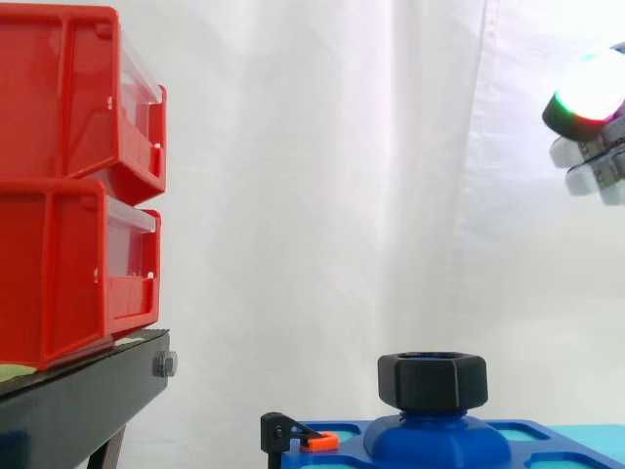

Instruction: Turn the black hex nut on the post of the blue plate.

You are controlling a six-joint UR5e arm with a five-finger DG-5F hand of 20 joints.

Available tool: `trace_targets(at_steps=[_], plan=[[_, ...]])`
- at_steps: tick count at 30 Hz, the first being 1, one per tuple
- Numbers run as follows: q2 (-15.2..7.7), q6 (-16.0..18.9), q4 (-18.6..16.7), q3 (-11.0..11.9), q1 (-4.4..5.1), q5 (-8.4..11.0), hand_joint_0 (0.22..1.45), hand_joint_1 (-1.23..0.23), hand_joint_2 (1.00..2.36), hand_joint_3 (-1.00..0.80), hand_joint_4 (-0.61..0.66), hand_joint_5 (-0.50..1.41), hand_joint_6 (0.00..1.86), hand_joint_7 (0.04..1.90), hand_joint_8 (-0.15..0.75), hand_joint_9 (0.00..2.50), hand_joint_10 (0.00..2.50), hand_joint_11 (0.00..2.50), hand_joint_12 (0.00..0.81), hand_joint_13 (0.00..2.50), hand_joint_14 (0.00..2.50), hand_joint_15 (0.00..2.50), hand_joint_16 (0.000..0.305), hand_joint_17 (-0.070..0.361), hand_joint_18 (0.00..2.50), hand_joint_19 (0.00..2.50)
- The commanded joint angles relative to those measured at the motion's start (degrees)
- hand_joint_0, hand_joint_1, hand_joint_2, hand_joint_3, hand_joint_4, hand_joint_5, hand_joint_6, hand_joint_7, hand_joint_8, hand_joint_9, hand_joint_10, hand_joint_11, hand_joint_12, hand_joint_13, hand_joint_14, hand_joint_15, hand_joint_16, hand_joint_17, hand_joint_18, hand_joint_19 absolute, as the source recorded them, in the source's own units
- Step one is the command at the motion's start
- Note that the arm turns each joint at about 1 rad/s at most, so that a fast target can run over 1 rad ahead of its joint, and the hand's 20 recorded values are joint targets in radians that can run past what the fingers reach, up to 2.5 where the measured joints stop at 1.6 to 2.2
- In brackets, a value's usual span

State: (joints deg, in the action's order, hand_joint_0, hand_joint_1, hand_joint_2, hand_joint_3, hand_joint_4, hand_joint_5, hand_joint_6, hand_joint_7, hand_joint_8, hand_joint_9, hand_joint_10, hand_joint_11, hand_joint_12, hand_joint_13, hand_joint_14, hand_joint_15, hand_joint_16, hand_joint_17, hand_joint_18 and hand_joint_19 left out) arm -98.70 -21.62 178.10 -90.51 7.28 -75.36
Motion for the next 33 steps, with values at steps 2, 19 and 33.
trace_targets(at_steps=[2, 19, 33], plan=[[-1.75, -1.14, -2.06, 0.16, 0.19, 0.30, 0.47, -0.22, 1.00, -0.50, 0.10, -0.26, 0.50, 0.72, 0.214, 0.08, 0.00, 0.00, 0.368, 0.03, 0.00, 0.01, 0.062, 0.139, 0.00, 0.12], [-8.17, -6.68, -3.11, 4.90, 0.81, 0.57, 0.47, -0.22, 1.00, -0.50, 0.11, -0.24, 0.50, 0.66, 0.198, 0.05, 0.00, 0.00, 0.366, 0.00, 0.00, 0.00, 0.061, 0.137, 0.00, 0.05], [-13.27, -18.99, -3.37, 8.33, 1.33, 2.41, 0.46, -0.22, 1.00, -0.50, 0.11, -0.24, 0.50, 0.67, 0.201, 0.04, 0.00, 0.00, 0.366, 0.00, 0.00, 0.00, 0.061, 0.138, 0.00, 0.06]])
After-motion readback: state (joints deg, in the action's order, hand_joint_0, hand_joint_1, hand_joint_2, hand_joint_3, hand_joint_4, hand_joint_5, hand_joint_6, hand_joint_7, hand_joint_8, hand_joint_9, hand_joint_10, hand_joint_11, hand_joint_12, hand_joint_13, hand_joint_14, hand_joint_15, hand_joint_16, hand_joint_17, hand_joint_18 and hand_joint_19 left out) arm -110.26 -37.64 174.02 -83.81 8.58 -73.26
